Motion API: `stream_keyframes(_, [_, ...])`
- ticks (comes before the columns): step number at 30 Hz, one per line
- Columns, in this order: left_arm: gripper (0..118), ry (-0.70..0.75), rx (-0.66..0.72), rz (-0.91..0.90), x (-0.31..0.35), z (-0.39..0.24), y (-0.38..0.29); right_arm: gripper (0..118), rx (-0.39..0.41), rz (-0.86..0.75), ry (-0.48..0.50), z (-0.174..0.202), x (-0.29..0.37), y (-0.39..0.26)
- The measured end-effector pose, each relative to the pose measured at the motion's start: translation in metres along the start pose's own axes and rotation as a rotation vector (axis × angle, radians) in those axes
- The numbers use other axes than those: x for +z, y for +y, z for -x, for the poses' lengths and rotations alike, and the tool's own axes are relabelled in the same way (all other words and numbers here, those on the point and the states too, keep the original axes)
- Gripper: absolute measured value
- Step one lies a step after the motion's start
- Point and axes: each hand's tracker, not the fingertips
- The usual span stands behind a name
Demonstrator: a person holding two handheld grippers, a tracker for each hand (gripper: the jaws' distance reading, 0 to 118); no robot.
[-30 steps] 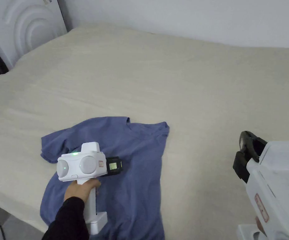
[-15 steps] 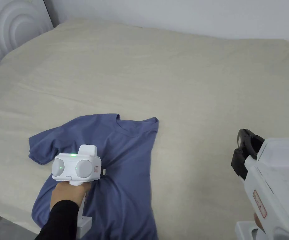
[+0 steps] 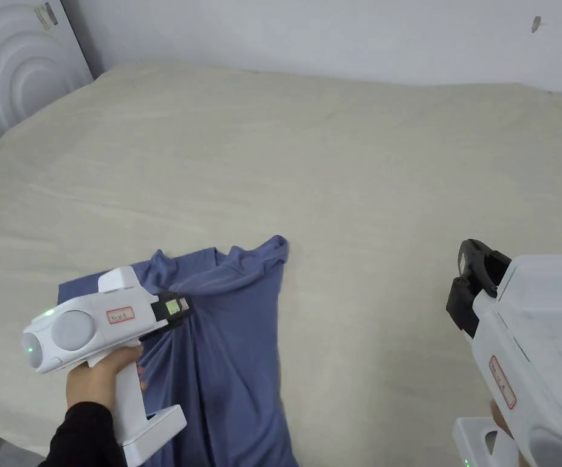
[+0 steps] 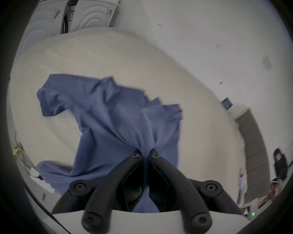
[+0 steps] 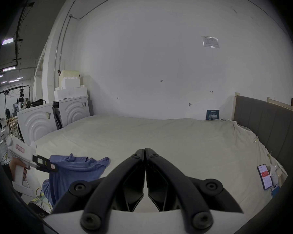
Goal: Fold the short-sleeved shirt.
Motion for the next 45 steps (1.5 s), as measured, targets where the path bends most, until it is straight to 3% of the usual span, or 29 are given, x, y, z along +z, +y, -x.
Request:
stream_keyframes(12, [2, -0.257, -0.305, -0.083, 0.035, -0.175, 0.038, 0, -0.015, -0.094, -0.097, -0.046, 0.052, 0.018])
stream_keyframes(24, [2, -0.496, -0.554, -0.062, 0.019, -0.339, 0.014, 0, 0.004, -0.179, -0.283, -0.104, 0.111, 0.037])
stream_keyframes(34, [2, -0.589, -0.664, 0.086, -0.021, -0.392, -0.049, 0, 0.001, -0.170, -0.353, -0.137, 0.123, 0.027])
stream_keyframes(45, [2, -0.450, -0.783, 0.354, -0.112, -0.367, -0.149, 0, -0.020, -0.125, -0.354, -0.141, 0.116, 0.013])
